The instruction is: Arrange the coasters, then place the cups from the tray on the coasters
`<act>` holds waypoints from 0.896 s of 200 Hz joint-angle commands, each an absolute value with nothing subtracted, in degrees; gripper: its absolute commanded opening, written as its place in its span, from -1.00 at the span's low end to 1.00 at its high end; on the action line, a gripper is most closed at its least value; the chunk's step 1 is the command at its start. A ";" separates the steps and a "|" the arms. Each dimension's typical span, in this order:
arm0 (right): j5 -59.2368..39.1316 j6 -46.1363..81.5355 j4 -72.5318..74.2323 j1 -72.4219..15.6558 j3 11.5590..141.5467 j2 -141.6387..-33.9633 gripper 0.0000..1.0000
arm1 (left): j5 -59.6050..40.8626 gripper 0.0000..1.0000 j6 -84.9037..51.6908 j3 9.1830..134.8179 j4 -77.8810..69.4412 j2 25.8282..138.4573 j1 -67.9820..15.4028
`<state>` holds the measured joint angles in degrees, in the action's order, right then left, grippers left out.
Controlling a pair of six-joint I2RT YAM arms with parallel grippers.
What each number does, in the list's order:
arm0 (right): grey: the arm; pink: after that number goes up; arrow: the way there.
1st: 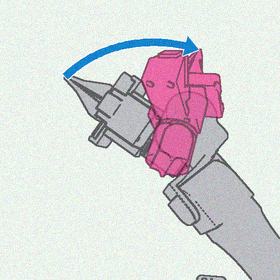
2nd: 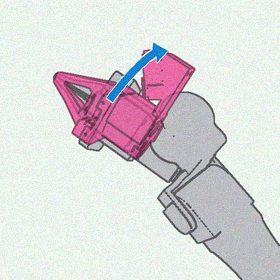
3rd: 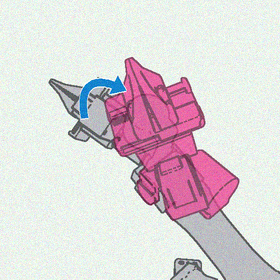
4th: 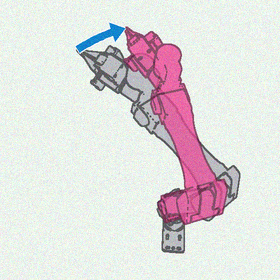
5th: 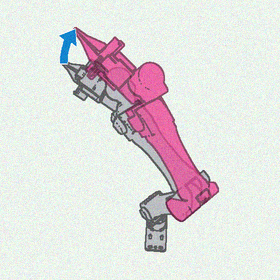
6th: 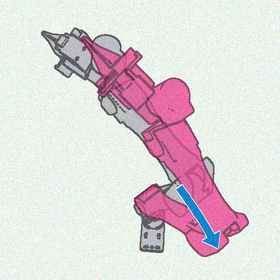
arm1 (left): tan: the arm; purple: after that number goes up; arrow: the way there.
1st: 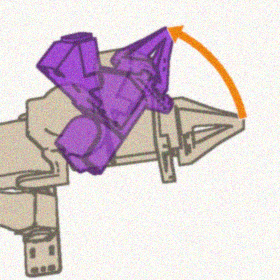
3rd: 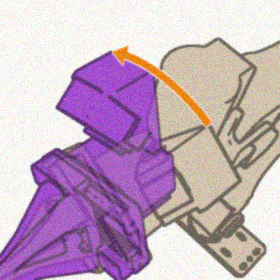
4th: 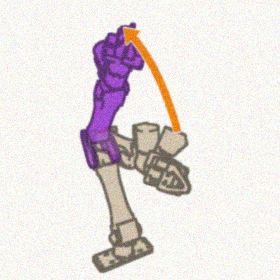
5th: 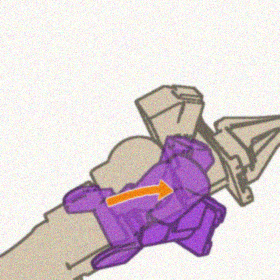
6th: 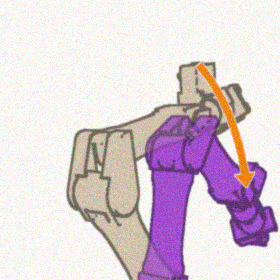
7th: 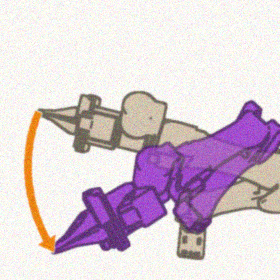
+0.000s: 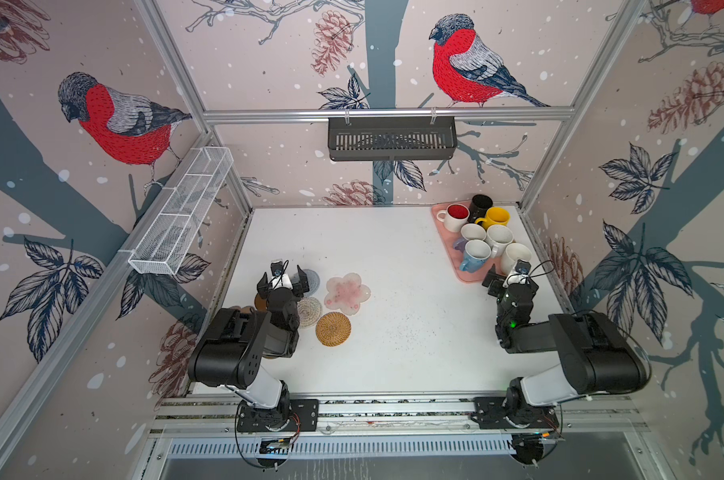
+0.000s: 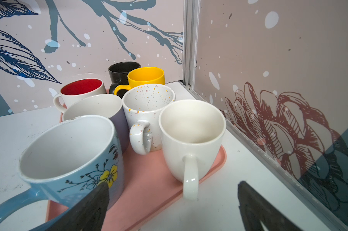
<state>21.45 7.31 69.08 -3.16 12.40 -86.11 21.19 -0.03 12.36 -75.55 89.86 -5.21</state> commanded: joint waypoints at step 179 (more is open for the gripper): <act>31.61 3.00 62.06 -10.30 12.91 -75.21 0.99 | 22.53 0.95 -0.45 18.71 -54.46 72.91 -5.37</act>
